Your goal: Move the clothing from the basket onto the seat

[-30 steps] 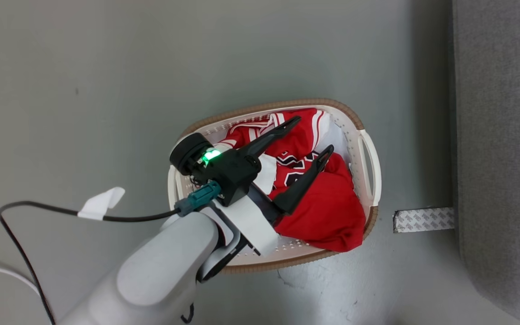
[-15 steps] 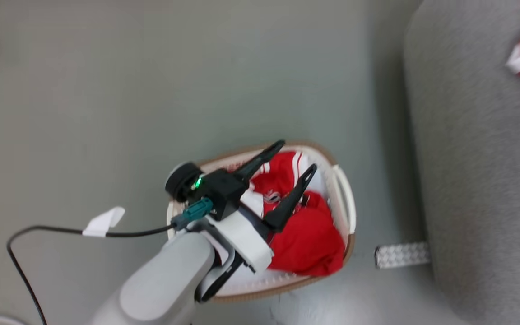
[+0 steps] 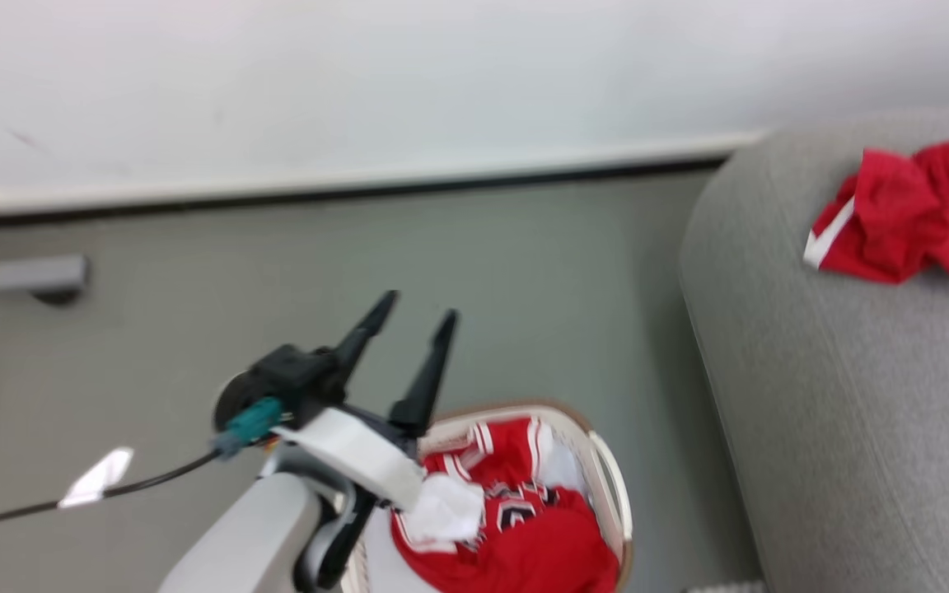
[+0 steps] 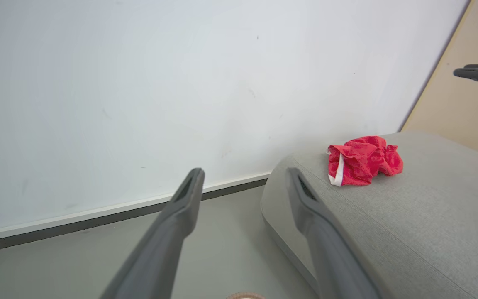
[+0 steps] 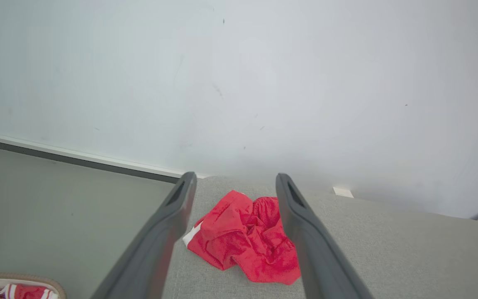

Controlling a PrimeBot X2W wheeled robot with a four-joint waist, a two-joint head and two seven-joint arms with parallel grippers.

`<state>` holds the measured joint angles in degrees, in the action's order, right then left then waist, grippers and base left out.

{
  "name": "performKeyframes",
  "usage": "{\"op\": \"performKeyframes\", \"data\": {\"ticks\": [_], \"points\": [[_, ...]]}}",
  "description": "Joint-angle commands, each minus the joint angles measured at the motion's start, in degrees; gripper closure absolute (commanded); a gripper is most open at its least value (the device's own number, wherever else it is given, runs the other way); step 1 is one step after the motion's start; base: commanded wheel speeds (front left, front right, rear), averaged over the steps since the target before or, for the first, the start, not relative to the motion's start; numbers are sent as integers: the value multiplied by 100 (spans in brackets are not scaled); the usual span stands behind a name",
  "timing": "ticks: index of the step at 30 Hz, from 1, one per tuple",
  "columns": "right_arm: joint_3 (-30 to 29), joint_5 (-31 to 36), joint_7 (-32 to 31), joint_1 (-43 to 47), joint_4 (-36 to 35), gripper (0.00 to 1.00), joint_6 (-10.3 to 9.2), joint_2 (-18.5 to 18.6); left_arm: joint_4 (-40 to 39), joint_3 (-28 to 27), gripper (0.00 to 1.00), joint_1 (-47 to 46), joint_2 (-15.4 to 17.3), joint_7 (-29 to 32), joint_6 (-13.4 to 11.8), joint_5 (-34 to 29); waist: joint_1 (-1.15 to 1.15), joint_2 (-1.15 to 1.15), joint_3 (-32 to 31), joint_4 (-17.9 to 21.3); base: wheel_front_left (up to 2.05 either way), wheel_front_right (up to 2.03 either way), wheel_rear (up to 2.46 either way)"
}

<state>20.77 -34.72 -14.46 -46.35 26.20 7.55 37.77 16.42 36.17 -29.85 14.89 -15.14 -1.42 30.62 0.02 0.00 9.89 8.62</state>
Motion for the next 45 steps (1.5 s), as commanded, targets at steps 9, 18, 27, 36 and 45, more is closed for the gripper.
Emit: {"op": "performKeyframes", "data": {"ticks": [9,18,27,36,45], "points": [[-949,153,1085,1749,-1072,0,-12,-595,-306,-1069,0,998,202,-1,-332,121,-2,0,-885,-598,0,0,0],[-1392,843,1970,3357,-1651,0,-12,-1775,-535,-2063,0,1866,122,0,-509,-82,-2,0,-1020,-778,0,0,0],[-1468,1180,2877,4189,-1229,0,-11,-2749,-536,-2837,0,2470,-395,-1,-142,-671,-2,0,-1017,-794,0,0,0],[-1326,1585,2964,4023,-856,0,-11,-2968,-310,-3391,0,2549,-848,-1,354,-1179,-2,0,-965,-732,0,0,0],[-1366,1632,2967,3962,-962,0,-11,-3019,-204,-3691,0,2478,-1061,-1,604,-1499,-2,0,-951,-687,0,0,0]]}}
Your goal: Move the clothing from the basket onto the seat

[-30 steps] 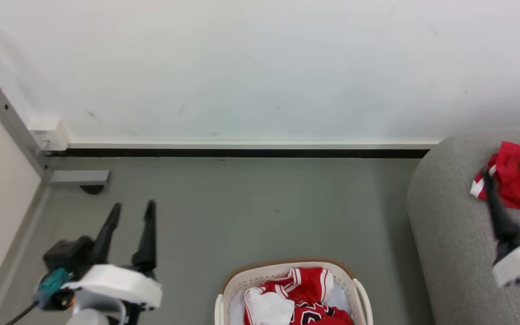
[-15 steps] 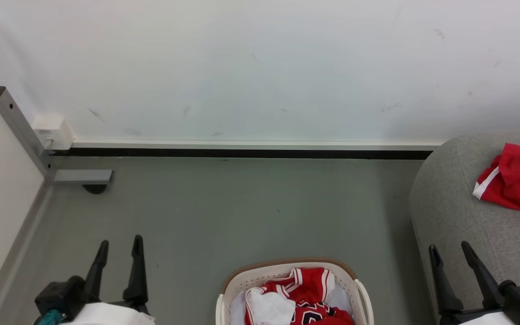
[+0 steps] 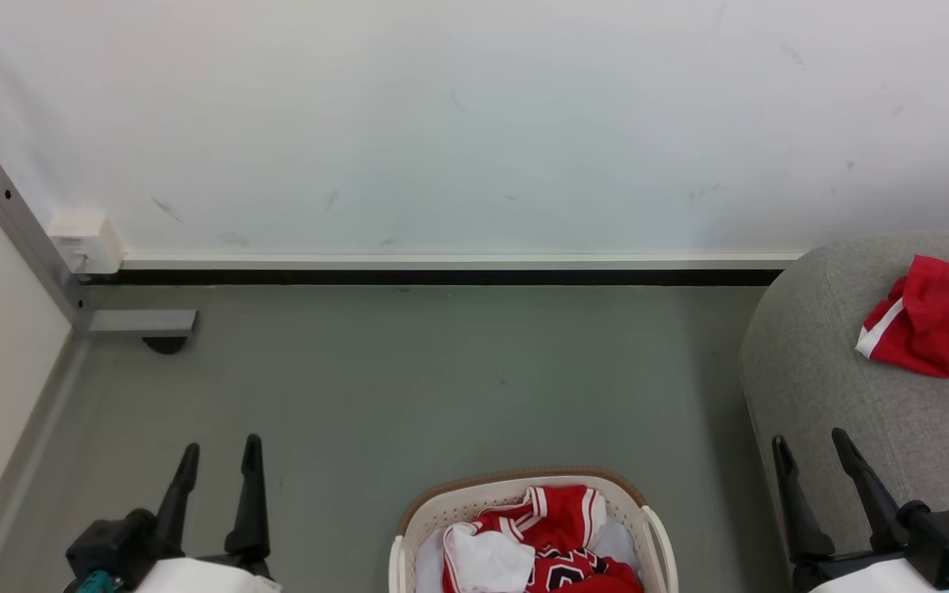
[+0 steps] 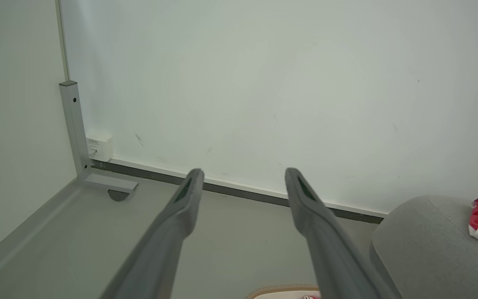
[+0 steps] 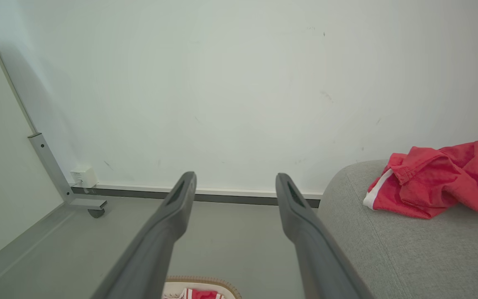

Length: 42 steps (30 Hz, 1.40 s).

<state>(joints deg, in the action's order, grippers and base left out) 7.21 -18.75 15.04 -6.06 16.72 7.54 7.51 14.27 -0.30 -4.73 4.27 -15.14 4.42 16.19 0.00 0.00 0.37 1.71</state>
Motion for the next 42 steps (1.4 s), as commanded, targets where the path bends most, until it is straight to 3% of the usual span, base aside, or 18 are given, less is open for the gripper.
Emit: {"op": "performKeyframes", "data": {"ticks": [1,13,23,31,42], "points": [[-8,33,17,-66,-24,0,-10,3,21,-60,0,-41,-18,-1,46,-64,0,0,3,8,0,0,0],[4,-29,17,-166,-112,0,-10,-10,101,-170,0,-158,-105,-1,200,-247,0,0,152,92,0,0,0],[31,42,18,-806,-325,0,-10,200,175,130,0,-761,-118,-1,268,-289,0,0,933,410,0,0,0],[-302,57,10,-1415,-754,0,-10,123,779,952,0,-1595,9,-1,308,-383,0,0,1894,798,0,0,0],[-734,147,9,-1975,-1424,0,-10,-153,2194,2532,0,-2947,541,468,295,-109,0,0,3189,1475,0,0,0]]}}
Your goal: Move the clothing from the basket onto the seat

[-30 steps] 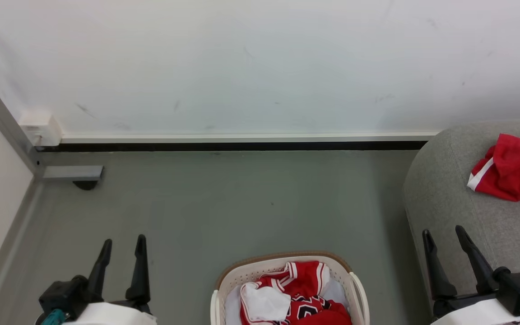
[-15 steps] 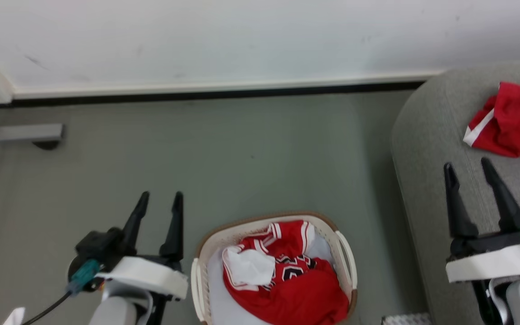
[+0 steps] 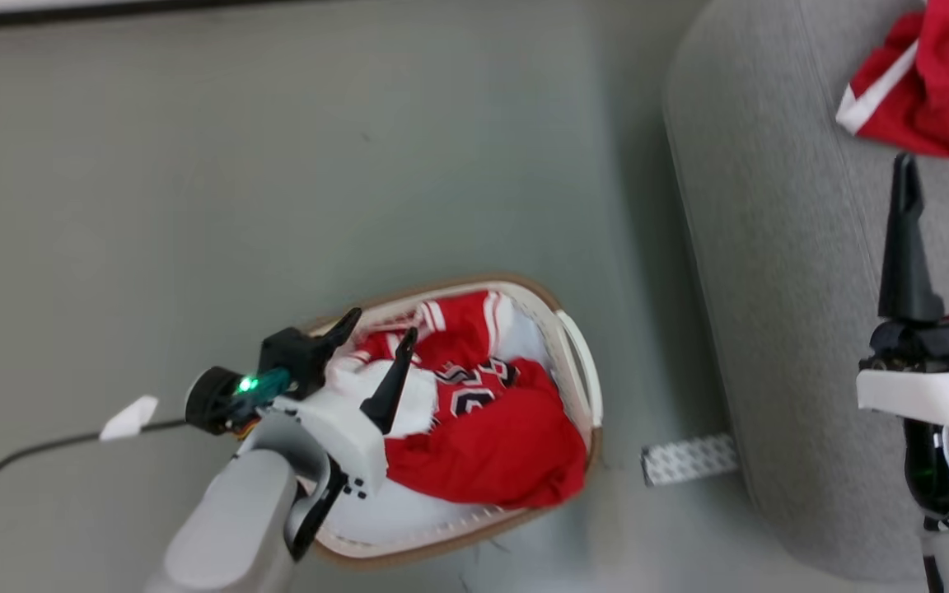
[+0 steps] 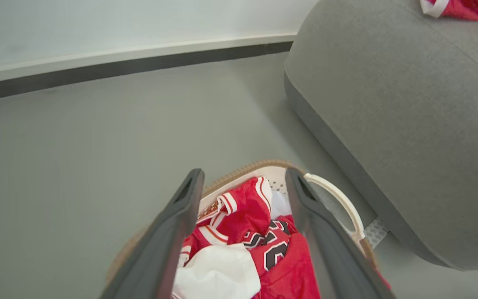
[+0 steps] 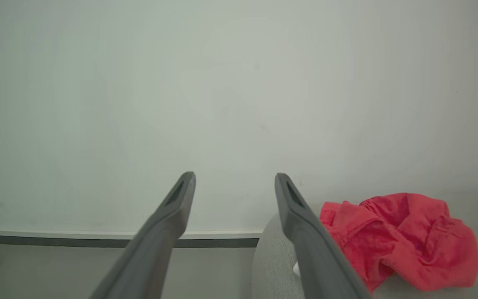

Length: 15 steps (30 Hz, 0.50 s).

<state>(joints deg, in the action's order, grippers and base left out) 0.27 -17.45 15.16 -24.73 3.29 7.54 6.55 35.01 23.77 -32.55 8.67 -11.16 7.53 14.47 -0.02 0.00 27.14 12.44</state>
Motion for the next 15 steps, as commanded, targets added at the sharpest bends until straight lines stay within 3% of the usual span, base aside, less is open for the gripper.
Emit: {"op": "performKeyframes", "data": {"ticks": [1,8,15], "points": [[-88,17,-3,-140,-145,0,-10,-79,256,281,0,-268,141,128,-16,82,2,0,609,462,0,0,0],[-103,-79,-3,-310,-529,0,-10,-287,1063,1117,0,-954,467,450,-15,292,2,0,1269,916,0,0,0],[-68,-205,-3,-383,-820,0,-11,-366,1718,1612,0,-1450,666,663,-15,341,2,0,1730,1181,0,0,0]]}}
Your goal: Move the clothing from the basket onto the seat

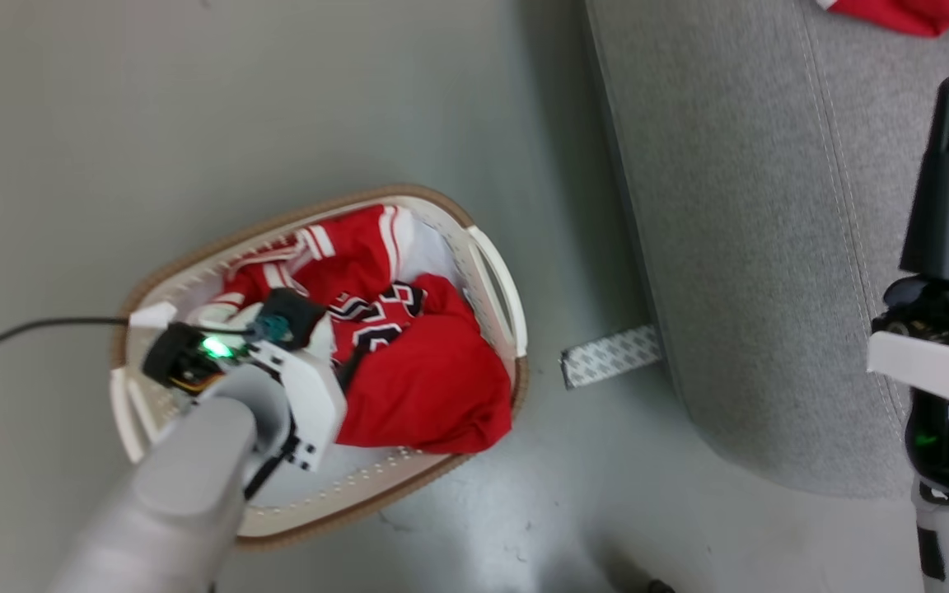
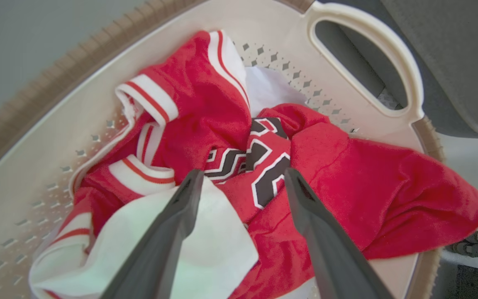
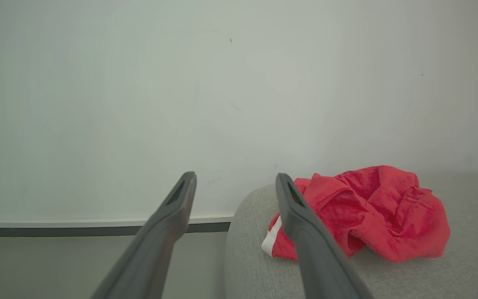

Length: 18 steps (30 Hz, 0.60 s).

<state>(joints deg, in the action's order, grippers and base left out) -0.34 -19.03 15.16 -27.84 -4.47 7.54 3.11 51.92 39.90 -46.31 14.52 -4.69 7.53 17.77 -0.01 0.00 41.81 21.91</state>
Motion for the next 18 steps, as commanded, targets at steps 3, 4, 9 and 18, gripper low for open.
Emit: {"op": "performKeyframes", "data": {"ticks": [3,4,9,18], "points": [[-106,-395,-3,-166,-112,0,-10,-24,419,149,0,-313,185,44,-15,-77,1,0,445,333,0,0,0],[-126,-492,-3,-182,-148,0,-10,-25,553,189,0,-377,194,34,-15,-114,1,0,493,367,0,0,0],[17,-719,-3,-185,-186,0,-10,-27,1174,368,0,-657,218,76,-14,-215,1,0,700,520,0,0,0],[15,-760,-3,-105,-79,0,-10,-25,1964,902,0,-795,102,745,-14,-462,1,0,793,538,0,0,0]]}}
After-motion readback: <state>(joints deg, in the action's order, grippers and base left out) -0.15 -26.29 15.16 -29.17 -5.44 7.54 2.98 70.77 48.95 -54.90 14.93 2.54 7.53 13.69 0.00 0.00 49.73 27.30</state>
